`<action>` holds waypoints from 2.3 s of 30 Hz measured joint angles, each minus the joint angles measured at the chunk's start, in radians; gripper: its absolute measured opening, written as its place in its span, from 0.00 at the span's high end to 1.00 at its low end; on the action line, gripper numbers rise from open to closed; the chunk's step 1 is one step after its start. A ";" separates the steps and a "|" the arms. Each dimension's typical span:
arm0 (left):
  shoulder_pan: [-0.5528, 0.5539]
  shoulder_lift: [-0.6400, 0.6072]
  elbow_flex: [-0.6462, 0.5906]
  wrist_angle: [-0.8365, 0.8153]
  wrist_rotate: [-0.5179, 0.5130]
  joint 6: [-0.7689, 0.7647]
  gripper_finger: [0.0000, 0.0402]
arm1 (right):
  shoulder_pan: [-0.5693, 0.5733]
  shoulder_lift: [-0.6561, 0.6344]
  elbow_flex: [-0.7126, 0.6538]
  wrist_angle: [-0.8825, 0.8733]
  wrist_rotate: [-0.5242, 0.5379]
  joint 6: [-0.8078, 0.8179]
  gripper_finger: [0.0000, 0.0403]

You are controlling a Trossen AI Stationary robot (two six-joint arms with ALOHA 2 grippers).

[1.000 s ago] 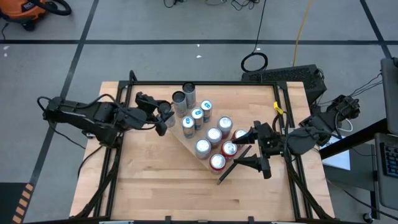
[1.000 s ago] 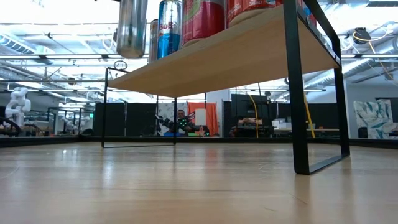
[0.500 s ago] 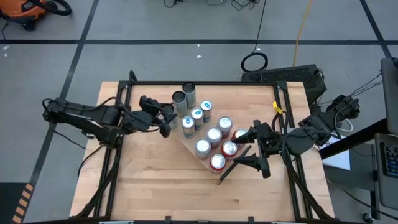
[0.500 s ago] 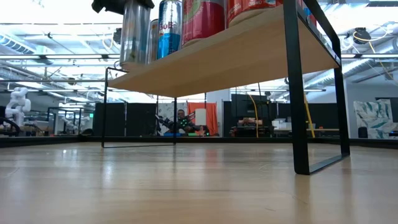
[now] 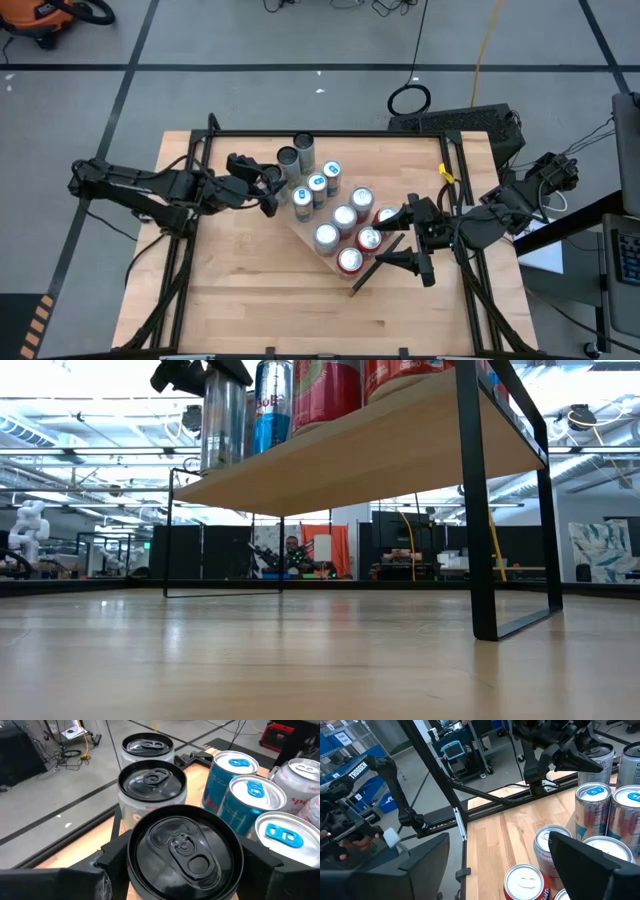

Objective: Place canned beverage on shelf
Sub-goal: Put the white yellow soda can on the shelf aligned with the other white yellow soda can

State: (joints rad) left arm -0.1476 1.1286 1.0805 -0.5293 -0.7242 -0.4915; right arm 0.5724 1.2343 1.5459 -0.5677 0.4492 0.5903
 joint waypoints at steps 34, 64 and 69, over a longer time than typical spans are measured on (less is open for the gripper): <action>0.037 0.037 0.000 0.001 0.028 0.004 0.28 | -0.002 0.000 0.000 0.002 0.003 -0.001 0.22; 0.037 0.037 0.000 -0.002 0.012 0.055 0.26 | -0.002 0.000 0.001 0.003 0.003 -0.003 0.22; 0.037 0.037 0.000 -0.002 0.012 0.056 0.12 | -0.003 0.000 0.001 0.003 0.003 -0.003 0.22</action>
State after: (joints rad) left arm -0.1108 1.1656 1.0809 -0.5308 -0.7124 -0.4356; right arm 0.5690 1.2343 1.5465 -0.5652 0.4526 0.5873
